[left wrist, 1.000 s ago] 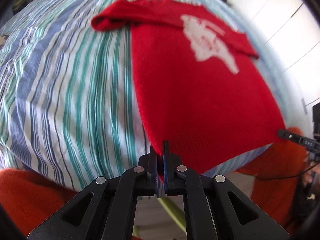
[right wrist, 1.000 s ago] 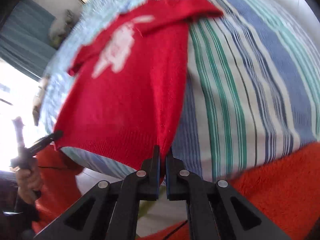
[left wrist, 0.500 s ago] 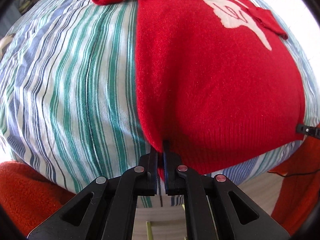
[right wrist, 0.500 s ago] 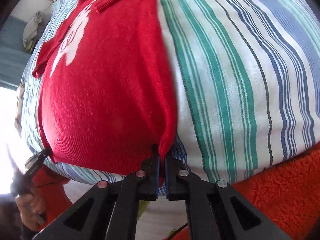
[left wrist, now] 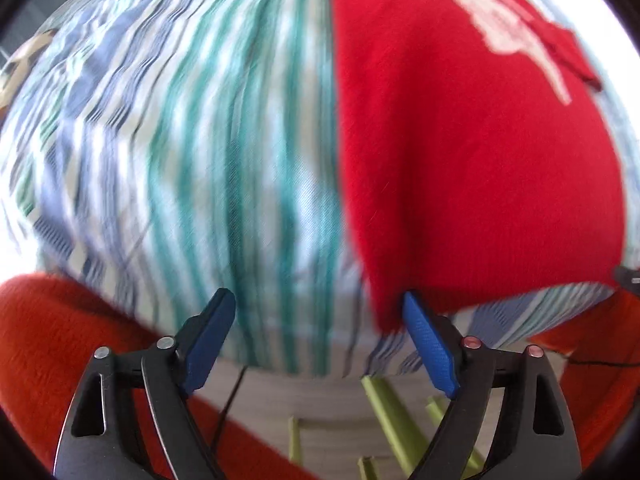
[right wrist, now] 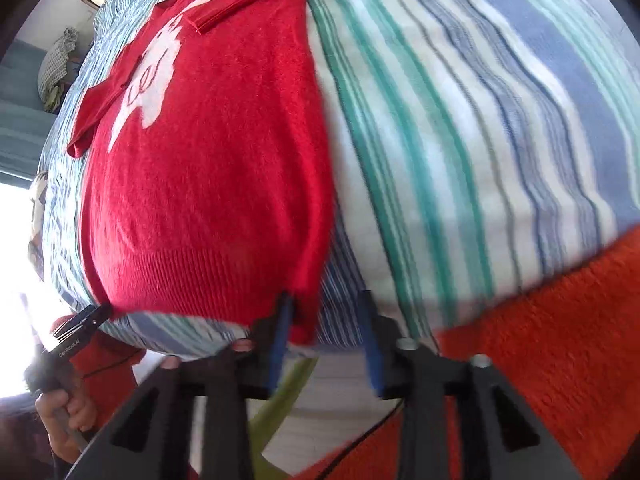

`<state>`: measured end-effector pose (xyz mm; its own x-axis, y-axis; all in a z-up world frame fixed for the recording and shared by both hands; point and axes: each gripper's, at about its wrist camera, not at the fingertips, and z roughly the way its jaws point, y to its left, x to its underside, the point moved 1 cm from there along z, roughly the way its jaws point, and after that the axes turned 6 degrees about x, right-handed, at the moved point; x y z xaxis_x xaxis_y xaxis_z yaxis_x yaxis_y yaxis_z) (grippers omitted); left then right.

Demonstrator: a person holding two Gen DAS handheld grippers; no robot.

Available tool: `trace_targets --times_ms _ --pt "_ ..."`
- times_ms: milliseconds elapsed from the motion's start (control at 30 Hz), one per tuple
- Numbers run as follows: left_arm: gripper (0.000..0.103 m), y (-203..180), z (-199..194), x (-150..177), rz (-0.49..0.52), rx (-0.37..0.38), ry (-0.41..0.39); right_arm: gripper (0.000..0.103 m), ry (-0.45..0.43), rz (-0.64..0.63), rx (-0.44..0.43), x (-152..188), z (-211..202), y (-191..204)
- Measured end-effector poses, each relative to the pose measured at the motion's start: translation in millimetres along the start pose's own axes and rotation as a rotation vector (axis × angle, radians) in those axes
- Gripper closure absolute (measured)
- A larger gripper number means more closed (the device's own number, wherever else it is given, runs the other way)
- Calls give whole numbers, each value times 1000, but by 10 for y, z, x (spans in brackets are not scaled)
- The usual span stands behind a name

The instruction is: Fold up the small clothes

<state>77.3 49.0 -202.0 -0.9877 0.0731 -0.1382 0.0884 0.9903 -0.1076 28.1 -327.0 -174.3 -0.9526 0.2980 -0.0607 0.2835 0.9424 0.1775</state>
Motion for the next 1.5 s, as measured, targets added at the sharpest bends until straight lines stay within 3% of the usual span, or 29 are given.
trace_targets --times_ms 100,167,200,267,367,433,500,600,667,733,767,800,867,933,1033,1100,1167,1233,1500 --pt "17 96 -113 147 -11 -4 23 66 -2 -40 23 9 -205 -71" --pt "17 213 -294 242 -27 3 -8 66 -59 -92 93 -97 -510 -172" --pt "17 275 -403 255 -40 -2 -35 66 -105 -112 125 -159 -643 -155" --pt "17 428 -595 301 -68 -18 -88 64 -279 -207 219 -413 -1071 -107" --pt "17 628 -778 203 -133 -18 -158 44 -461 -439 260 -768 -1336 266" --pt "17 717 -817 118 -180 -4 -191 42 -509 -589 211 -982 -1248 577" --pt "17 705 -792 58 -211 12 -195 42 -499 -731 152 -1249 -921 929" --pt "17 674 -766 41 -215 11 -216 43 -467 -798 151 -1557 -386 1244" --pt "17 578 -732 76 -203 -3 -219 52 -448 -798 188 -1764 -4 1359" --pt "17 498 -741 82 -198 -20 -214 66 -452 -746 195 -1916 200 1368" --pt "17 494 -698 95 -200 -28 -206 88 -457 -679 164 -2038 226 1277" --pt "17 505 -649 101 -206 -36 -194 97 -457 -614 147 -2113 201 1207" --pt "17 558 -601 125 -228 -34 -179 97 -521 -465 105 -2227 -66 928" --pt "17 620 -569 153 -250 -23 -179 97 -609 -334 118 -2269 -475 448" --pt "17 673 -509 159 -273 -13 -172 97 -687 -97 152 -2240 -995 -538" --pt "17 671 -464 148 -281 -4 -167 97 -711 49 228 -2134 -1229 -1268" --pt "17 638 -427 129 -279 3 -159 97 -689 140 274 -2074 -1270 -1779" --pt "17 565 -408 113 -260 2 -151 97 -658 232 264 -1990 -1221 -2149" --pt "17 364 -504 123 -195 -37 -157 97 -542 466 153 -1870 -747 -2682"
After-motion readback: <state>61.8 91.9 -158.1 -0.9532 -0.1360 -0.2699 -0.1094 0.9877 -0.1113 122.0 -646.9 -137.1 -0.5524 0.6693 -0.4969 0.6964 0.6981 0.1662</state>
